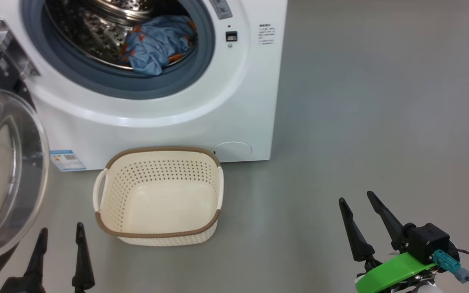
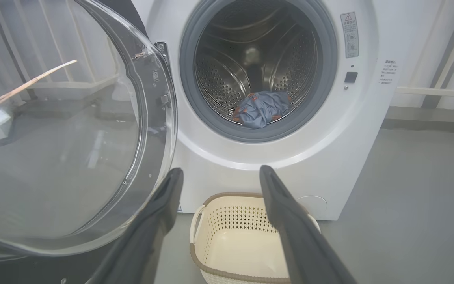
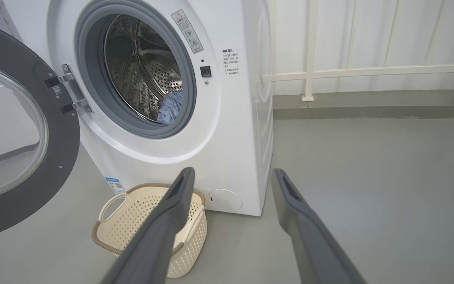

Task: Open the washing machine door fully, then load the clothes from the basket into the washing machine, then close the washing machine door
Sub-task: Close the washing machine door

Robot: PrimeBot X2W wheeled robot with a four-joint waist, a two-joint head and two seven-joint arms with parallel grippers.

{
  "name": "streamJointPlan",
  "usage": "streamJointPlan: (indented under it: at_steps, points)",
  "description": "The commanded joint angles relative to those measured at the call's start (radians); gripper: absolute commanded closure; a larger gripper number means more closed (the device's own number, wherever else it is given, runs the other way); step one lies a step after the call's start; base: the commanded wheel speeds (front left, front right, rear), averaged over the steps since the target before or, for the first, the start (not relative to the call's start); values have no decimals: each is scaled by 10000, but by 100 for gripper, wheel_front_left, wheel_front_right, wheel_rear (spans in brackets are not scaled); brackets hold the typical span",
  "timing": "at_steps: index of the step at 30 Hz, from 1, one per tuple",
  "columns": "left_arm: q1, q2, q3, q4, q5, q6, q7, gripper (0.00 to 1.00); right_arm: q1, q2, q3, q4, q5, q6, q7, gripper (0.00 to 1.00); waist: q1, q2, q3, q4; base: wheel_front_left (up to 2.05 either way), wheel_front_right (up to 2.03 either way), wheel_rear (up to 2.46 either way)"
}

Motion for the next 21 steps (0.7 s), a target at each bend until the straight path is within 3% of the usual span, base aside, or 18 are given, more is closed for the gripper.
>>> streamJointPlan:
  at_steps: [1,21]
  points:
    - [-192,101,270,-309,-59,83,-63,0,-52,-75,247,-270,-43,98,-49,0,0,0,46,269,0,0,0]
    - [194,100,306,-264,-327,154,-63,0,28,-219,529,-107,31,98,-49,0,0,0,-463,2539,0,0,0]
